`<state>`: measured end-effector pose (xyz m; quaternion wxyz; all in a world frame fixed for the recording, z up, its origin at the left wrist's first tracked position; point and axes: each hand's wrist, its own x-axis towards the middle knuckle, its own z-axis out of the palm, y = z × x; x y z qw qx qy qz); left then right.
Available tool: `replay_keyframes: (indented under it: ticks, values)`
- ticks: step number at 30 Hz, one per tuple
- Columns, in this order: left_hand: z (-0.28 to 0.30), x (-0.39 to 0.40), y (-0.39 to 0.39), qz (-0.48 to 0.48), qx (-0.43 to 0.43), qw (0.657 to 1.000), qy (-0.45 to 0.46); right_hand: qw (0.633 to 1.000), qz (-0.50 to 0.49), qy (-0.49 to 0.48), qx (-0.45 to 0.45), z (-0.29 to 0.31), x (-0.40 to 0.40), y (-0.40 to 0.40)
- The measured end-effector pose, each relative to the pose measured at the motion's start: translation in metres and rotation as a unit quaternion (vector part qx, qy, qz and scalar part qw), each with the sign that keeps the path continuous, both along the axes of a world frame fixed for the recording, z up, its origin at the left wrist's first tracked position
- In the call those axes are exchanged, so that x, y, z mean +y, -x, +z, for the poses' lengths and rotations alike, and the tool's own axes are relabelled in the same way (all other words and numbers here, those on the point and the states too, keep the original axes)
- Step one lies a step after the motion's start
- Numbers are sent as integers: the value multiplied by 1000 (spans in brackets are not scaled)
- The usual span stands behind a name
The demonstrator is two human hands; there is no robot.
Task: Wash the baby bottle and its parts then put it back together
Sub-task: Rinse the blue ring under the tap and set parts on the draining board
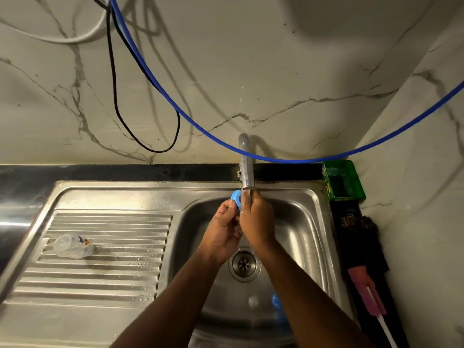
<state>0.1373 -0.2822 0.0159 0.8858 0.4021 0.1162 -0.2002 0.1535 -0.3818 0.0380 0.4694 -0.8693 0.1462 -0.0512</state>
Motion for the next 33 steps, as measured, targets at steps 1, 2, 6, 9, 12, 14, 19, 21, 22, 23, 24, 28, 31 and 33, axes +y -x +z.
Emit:
replay_keyframes:
  ticks: [1,2,6,9,12,14,19,21,22,23,24,28,31,33]
  values:
    - [-1,2,1,5,4,1000,0,999,2,-37,28,2,-1,-3]
    - [0,2,2,6,6,1000,-7,995,-5,-78,55,4,-3,-5]
    - [2,1,6,-9,11,1000,-24,989,0,-97,111,2,-7,-8]
    - [4,2,6,-38,24,999,-20,999,35,4,27,-2,-16,-2]
    - [10,2,2,-51,56,997,-14,991,128,29,3,-9,-35,-1]
    - [12,2,0,-38,62,997,9,985,131,-111,29,-13,-40,-1]
    - [15,-8,4,5,31,999,-40,951,-35,-280,129,-9,-25,-2]
    - [15,-11,5,12,-11,991,-135,952,-45,-276,126,-12,-21,4]
    - [14,-10,6,20,-34,982,-186,960,-33,-251,115,-13,-17,7]
    - [13,-11,5,30,-55,972,-228,968,-13,-227,110,-13,-15,8]
    - [11,-12,6,30,-72,963,-258,968,-12,-225,115,-15,-13,9]
    - [15,-12,13,-8,-120,940,-321,964,-46,-219,140,-16,-14,4]
    - [19,-8,13,-33,-143,928,-343,998,22,-25,59,-9,-18,7]
    - [19,-6,10,-39,-146,926,-347,998,46,-15,41,-8,-18,8]
